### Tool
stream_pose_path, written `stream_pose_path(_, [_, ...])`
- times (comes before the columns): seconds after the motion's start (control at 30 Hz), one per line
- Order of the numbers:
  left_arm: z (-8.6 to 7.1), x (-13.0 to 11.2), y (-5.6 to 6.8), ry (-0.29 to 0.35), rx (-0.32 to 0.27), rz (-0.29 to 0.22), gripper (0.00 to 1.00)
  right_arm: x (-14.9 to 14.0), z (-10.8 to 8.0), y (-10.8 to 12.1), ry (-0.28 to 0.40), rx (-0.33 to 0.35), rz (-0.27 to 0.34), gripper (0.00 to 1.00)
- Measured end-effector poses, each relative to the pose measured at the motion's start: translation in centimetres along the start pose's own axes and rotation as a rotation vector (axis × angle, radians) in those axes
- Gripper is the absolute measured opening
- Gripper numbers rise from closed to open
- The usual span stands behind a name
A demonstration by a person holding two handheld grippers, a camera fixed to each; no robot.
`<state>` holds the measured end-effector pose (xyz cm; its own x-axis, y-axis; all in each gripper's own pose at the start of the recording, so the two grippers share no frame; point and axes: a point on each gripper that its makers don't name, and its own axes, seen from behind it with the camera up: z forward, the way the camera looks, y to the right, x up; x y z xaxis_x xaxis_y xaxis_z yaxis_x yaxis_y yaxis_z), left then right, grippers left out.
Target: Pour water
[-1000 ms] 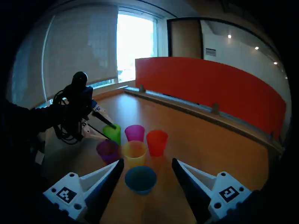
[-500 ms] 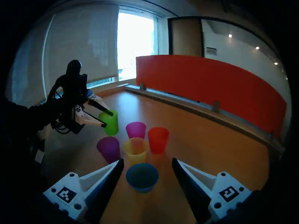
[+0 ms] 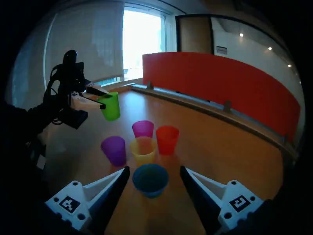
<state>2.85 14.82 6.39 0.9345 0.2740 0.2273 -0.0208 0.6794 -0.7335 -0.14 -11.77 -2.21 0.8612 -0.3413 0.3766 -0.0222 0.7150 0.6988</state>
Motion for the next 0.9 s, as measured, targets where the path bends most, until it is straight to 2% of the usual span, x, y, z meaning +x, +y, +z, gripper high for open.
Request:
stream_pose_path(0.1, [-0.3,0.4,-0.1,0.021,0.0,-0.011,0.87,-0.3,0.1,0.0,-0.004,0.0,0.002,0.99])
stream_pose_path(0.37, [-0.9,2.2,-0.1,0.087,0.01,-0.003,0.87,-1.3,0.4,0.0,-0.023,0.003,0.001,0.99])
stream_pose_path(0.57, [-1.5,3.7,-0.5,0.135,0.019,-0.027,0.87,-2.6,0.8,-0.4,-0.049,0.018,0.0,0.99])
stream_pose_path(0.9, [-2.2,4.0,-1.4,0.142,0.041,-0.032,0.87,-4.6,1.7,-0.8,-0.09,0.025,-0.018,0.99])
